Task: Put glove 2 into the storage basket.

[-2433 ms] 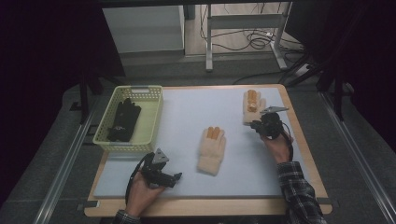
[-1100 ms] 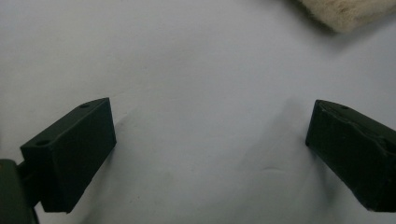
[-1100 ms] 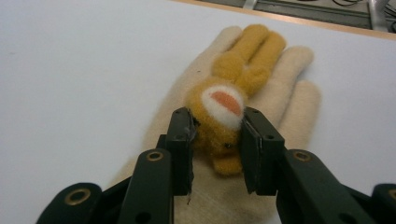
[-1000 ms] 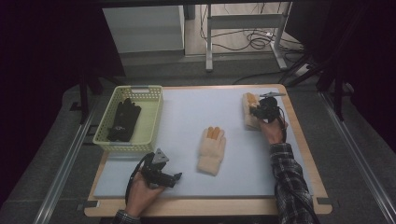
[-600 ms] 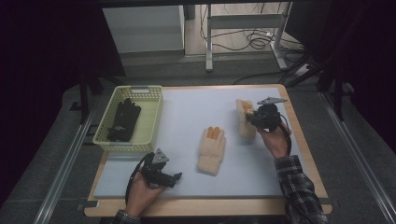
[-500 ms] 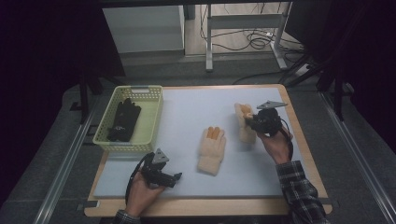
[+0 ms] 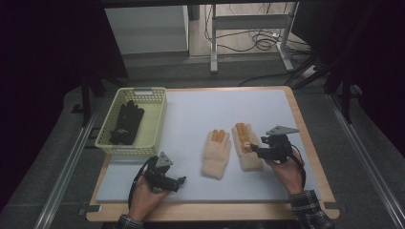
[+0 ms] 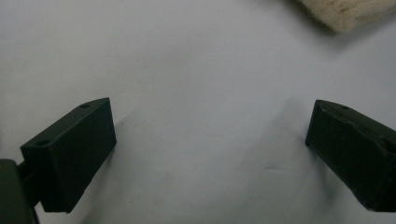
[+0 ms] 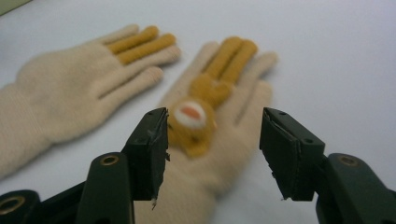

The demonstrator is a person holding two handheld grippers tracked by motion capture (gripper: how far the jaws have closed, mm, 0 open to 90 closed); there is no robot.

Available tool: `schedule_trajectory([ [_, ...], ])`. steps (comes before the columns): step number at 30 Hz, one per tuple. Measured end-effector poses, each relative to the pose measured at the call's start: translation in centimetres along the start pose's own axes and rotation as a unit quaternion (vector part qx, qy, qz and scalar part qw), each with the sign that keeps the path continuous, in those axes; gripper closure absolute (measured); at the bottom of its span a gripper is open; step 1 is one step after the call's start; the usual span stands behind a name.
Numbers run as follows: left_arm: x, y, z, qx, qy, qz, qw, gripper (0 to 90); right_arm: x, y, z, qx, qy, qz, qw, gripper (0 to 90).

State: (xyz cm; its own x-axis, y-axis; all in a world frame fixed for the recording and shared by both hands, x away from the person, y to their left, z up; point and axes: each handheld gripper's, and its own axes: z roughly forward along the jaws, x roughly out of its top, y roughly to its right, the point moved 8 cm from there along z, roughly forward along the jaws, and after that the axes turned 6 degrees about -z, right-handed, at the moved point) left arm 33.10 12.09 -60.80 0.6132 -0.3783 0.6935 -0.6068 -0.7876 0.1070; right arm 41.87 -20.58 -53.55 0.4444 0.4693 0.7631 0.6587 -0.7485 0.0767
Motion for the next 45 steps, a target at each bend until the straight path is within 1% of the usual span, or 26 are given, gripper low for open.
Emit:
schedule_trajectory([
  [1,0.0,0.0,0.0,0.000,0.000,0.000,1.0000,1.9,-0.5,0.3,-0.3,0.000,0.000,0.002,1.0000,45.6],
  [2,0.0,0.0,0.0,0.000,0.000,0.000,1.0000,1.9,-1.6,0.8,-0.8,-0.001,-0.005,0.011,0.9999,62.0],
  [3,0.0,0.0,0.0,0.000,0.000,0.000,1.0000,1.9,-1.6,0.8,-0.8,-0.001,-0.005,0.011,0.9999,62.0],
  [5,0.0,0.0,0.0,0.000,0.000,0.000,1.0000,1.9,-2.7,1.0,-1.2,0.000,-0.007,0.013,0.9999,74.9],
  [7,0.0,0.0,0.0,0.000,0.000,0.000,1.0000,1.9,-3.8,1.0,-1.3,0.005,-0.010,0.010,0.9999,80.9],
  [8,0.0,0.0,0.0,0.000,0.000,0.000,1.0000,1.9,-4.3,0.8,-1.2,0.010,-0.014,0.011,0.9998,81.8],
  [13,0.0,0.0,0.0,0.000,0.000,0.000,1.0000,1.9,-5.7,-0.3,-0.4,0.028,-0.029,0.005,0.9992,82.4],
  [14,0.0,0.0,0.0,0.000,0.000,0.000,1.0000,1.9,-5.9,-0.7,-0.3,0.026,-0.030,0.001,0.9992,82.5],
  [16,0.0,0.0,0.0,0.000,0.000,0.000,1.0000,1.9,-5.8,-1.5,-0.4,0.046,-0.025,0.006,0.9986,82.7],
  [18,0.0,0.0,0.0,0.000,0.000,0.000,1.0000,1.9,-5.7,-2.5,-0.4,0.063,-0.022,0.005,0.9978,82.6],
  [21,0.0,0.0,0.0,0.000,0.000,0.000,1.0000,1.9,-5.2,-4.3,-0.3,0.088,-0.022,-0.015,0.9957,81.9],
  [22,0.0,0.0,0.0,0.000,0.000,0.000,1.0000,1.9,-4.5,-4.7,-0.5,0.084,-0.019,-0.031,0.9958,79.5],
  [23,0.0,0.0,0.0,0.000,0.000,0.000,1.0000,1.9,-4.5,-4.7,-0.5,0.084,-0.019,-0.031,0.9958,79.5],
  [25,0.0,0.0,0.0,0.000,0.000,0.000,1.0000,1.9,-3.6,-4.2,-0.6,0.069,-0.008,-0.038,0.9969,76.3],
  [26,0.0,0.0,0.0,0.000,0.000,0.000,1.0000,1.9,-2.8,-3.4,-0.4,0.060,-0.002,-0.034,0.9976,70.1],
  [27,0.0,0.0,0.0,0.000,0.000,0.000,1.0000,1.9,-2.8,-3.4,-0.4,0.060,-0.002,-0.034,0.9976,70.1],
  [28,0.0,0.0,0.0,0.000,0.000,0.000,1.0000,1.9,-2.4,-3.1,-0.1,0.058,0.000,-0.032,0.9978,65.7],
  [31,0.0,0.0,0.0,0.000,0.000,0.000,1.0000,1.9,-1.5,-2.6,1.3,0.054,0.001,-0.038,0.9978,54.3],
  [33,0.0,0.0,0.0,0.000,0.000,0.000,1.0000,2.0,-1.1,-2.4,2.6,0.057,-0.002,-0.044,0.9974,47.6],
  [35,0.0,0.0,0.0,0.000,0.000,0.000,1.0000,2.0,-1.0,-2.5,3.4,0.064,-0.004,-0.049,0.9968,45.7],
  [37,0.0,0.0,0.0,0.000,0.000,0.000,1.0000,1.9,-0.9,-2.6,4.3,0.066,-0.003,-0.061,0.9959,45.1],
  [38,0.0,0.0,0.0,0.000,0.000,0.000,1.0000,2.0,-0.9,-2.6,4.8,0.063,-0.007,-0.073,0.9953,45.2],
  [40,0.0,0.0,0.0,0.000,0.001,0.000,1.0000,2.0,-1.2,-2.5,5.4,0.054,-0.018,-0.091,0.9942,51.6],
  [41,0.0,0.0,0.0,0.000,0.001,0.000,1.0000,2.0,-1.1,-2.6,5.4,0.057,-0.013,-0.086,0.9945,57.9],
  [43,0.0,0.0,0.0,0.000,0.001,0.000,1.0000,2.0,-1.0,-2.5,5.2,0.053,-0.014,-0.080,0.9953,63.2],
  [45,0.0,0.0,0.0,0.000,0.000,0.000,1.0000,2.0,-0.9,-2.6,4.9,0.048,-0.012,-0.082,0.9954,64.9],
])
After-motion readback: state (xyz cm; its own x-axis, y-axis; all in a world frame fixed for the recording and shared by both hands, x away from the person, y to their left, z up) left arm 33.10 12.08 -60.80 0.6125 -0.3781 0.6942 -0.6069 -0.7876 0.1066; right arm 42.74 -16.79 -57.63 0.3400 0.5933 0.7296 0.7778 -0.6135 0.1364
